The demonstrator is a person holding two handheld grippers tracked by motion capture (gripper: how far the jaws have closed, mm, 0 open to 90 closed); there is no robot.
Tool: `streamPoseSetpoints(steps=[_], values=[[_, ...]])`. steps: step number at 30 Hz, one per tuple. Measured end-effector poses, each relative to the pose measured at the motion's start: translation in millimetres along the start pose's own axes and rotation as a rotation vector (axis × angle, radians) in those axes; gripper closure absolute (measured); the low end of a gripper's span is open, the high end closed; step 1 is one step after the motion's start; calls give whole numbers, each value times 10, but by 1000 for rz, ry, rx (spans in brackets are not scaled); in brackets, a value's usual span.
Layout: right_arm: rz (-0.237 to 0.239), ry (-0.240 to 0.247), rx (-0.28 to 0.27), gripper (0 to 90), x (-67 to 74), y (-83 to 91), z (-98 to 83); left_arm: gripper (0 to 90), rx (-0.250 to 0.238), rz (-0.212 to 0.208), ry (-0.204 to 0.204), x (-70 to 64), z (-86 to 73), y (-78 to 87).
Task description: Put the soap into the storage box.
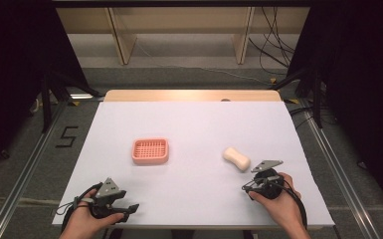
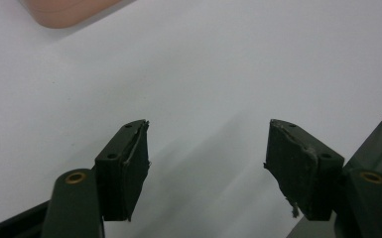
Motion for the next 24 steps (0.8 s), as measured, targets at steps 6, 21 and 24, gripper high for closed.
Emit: streamPoseSetpoints(steps=[6,21,24], values=[[-4,38,11,405,-34,-2,-9,328,8,-8,-13,-21,-3,-14],[7,46,140,416,-269,9,293,326,17,-16,-19,-80,-18,-36],[26,67,168,400,-317,-3,376,326,14,-13,-24,-71,-15,-32]])
Point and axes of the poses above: each handheld gripper's, and its own axes: y roughly backward along the jaws, z roughly out of its top, x roughly to its left, the point moved 5 cm from there along -y, roughly forward along the jaws, and after that the axes turned 4 degrees about y, right-handed, at the moved point
